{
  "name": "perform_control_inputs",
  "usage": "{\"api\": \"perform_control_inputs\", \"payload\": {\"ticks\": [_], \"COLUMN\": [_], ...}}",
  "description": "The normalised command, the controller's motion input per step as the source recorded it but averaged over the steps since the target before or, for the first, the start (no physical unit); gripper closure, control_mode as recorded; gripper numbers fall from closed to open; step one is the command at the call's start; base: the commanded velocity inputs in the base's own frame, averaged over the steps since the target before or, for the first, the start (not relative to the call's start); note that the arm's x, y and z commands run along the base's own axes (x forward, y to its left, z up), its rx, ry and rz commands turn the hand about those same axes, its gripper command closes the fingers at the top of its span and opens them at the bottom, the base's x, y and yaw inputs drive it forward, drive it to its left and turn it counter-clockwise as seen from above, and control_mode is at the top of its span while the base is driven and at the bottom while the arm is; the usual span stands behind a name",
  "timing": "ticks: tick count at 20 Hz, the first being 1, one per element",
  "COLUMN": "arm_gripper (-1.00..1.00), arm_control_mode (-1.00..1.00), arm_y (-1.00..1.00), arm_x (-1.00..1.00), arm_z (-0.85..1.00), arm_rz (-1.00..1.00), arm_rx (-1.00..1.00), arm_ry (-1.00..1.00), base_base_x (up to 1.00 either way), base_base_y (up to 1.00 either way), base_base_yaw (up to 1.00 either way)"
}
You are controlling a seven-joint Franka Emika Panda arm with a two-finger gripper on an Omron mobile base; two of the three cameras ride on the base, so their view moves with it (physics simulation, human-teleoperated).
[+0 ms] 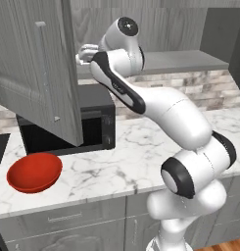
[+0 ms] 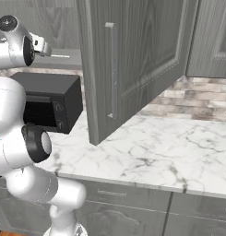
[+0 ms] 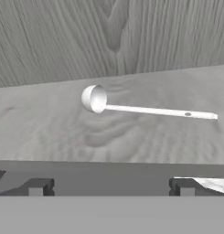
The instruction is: Open the cabinet and move the ladle to the pot. Then close the cabinet.
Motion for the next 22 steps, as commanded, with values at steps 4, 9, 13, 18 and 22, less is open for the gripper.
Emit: {"api": "perform_control_inputs", "payload": {"ticks": [4,9,13,18,22], "arm_gripper": [-1.00,-1.00,-1.00,-1.00,-1.00], "arm_control_mode": [-1.00,-1.00,-1.00,-1.00,-1.00], "arm_y": [0.22,0.19,0.04,0.07,0.16], "arm_x": [0.13,0.19,0.30,0.28,0.27], "arm_z": [0.00,0.00,-0.05,-0.08,-0.05], "arm_rz": [0.00,0.00,0.00,0.00,0.00], "arm_rx": [0.00,0.00,0.00,0.00,0.00], "arm_ry": [0.00,0.00,0.00,0.00,0.00], "base_base_x": [0.00,0.00,0.00,0.00,0.00], "base_base_y": [0.00,0.00,0.00,0.00,0.00], "base_base_yaw": [0.00,0.00,0.00,0.00,0.00]}}
